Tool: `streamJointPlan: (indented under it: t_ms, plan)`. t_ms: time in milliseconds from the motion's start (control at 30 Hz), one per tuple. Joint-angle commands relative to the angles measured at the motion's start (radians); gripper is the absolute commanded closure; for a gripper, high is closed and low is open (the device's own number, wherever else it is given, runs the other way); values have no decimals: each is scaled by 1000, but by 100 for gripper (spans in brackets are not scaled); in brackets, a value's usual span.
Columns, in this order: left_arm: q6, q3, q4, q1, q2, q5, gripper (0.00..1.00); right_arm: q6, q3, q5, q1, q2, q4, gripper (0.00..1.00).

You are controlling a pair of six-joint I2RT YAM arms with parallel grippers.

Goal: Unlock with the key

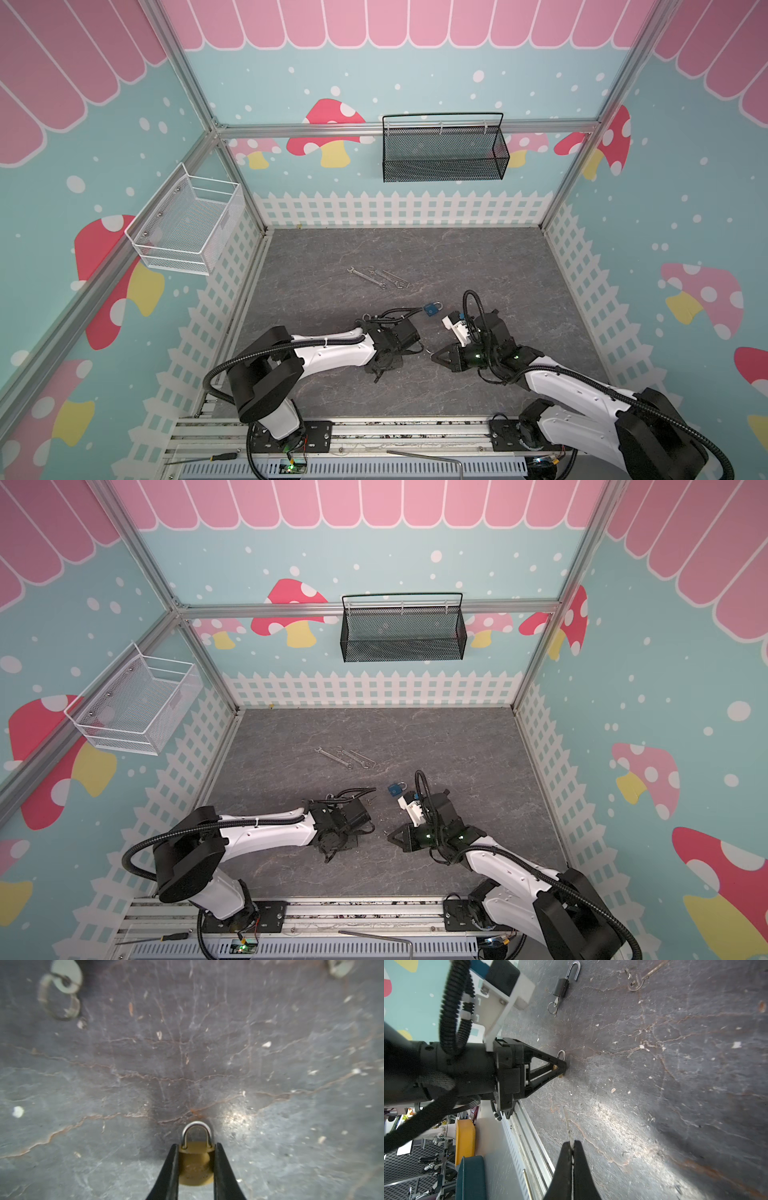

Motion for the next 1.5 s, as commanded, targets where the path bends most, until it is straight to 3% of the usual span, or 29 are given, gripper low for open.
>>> streamJointPlan:
  t_ms: [0,167,433,667,1067,1467]
  plan:
    - [-64,35,-21,25,-99,-29,100,83,7,14,4,-21,26,100]
    - [-136,68,-21,50,-183,-66,100,205,-2,116,80,-20,110,100]
    - [-183,140,-31,60,-223,-79,100,384,45,287,259,105,325,100]
    - [-199,142,-30,51,-236,-68,100,472,67,388,301,159,456,100]
    - [-207,151,-31,48,-224,-83,100,519,118,397,350,263,542,100]
    - [-184,175,-57,48,-204,-102,100,531,135,415,362,276,555,100]
